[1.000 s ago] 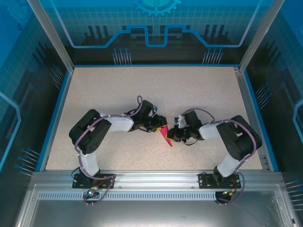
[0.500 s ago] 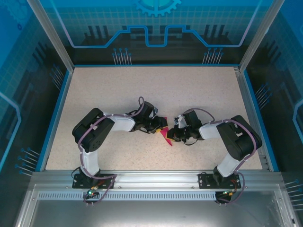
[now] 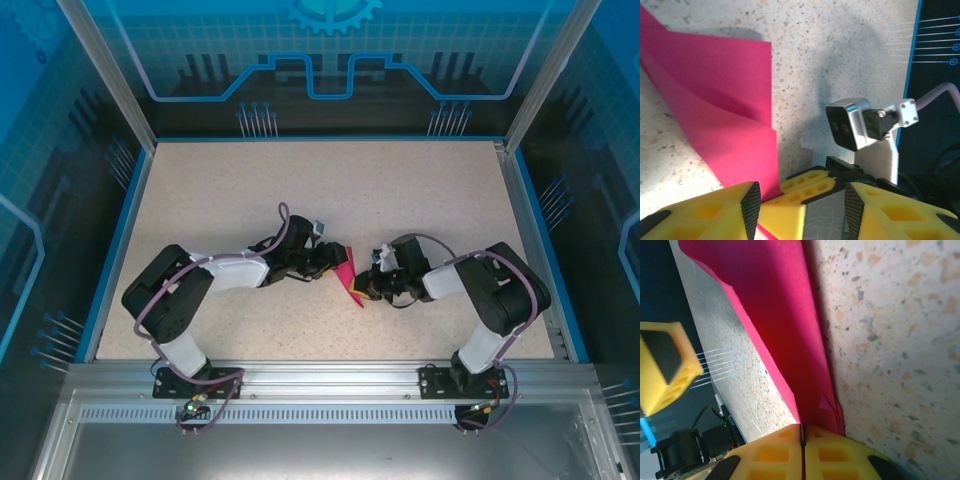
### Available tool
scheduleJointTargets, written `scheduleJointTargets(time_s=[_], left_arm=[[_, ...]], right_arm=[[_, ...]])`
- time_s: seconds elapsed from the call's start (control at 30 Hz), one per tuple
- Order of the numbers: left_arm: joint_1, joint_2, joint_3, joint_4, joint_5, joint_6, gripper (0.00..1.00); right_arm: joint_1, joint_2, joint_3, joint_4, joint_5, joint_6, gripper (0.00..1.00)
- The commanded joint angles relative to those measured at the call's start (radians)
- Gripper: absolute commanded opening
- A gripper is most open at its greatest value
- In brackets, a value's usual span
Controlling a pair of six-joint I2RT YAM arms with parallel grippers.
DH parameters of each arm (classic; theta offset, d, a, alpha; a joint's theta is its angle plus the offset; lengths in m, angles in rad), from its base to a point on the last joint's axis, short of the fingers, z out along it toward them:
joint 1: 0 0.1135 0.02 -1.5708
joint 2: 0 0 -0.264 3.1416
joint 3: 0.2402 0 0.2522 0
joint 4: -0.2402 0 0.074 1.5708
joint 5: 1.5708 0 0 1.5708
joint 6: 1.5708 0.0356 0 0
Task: Fold a paper plane with a square sheet of paper (pick it up from the middle)
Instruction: Fold the wing for the fifth time at the center of the table.
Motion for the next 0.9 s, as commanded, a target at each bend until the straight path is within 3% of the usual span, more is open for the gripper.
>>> scheduleJointTargets(time_s=[0.0, 0.23, 0.87], left_arm=[[-0.004, 0.037, 0.005, 0.049, 0.012, -0.016, 0.5], [-0.009, 0.077, 0.033, 0.051, 0.026, -0.005, 0.49], [-0.013, 0.225, 0.12, 0.026, 0.046, 0.043, 0.48]], right_arm=[[0.005, 0.069, -0.04, -0.068, 0.066, 0.035, 0.07], [-0.005, 0.082, -0.088, 0.019, 0.077, 0.096, 0.07], [-0.007, 0.089, -0.091, 0.009, 0.084, 0.111, 0.08]])
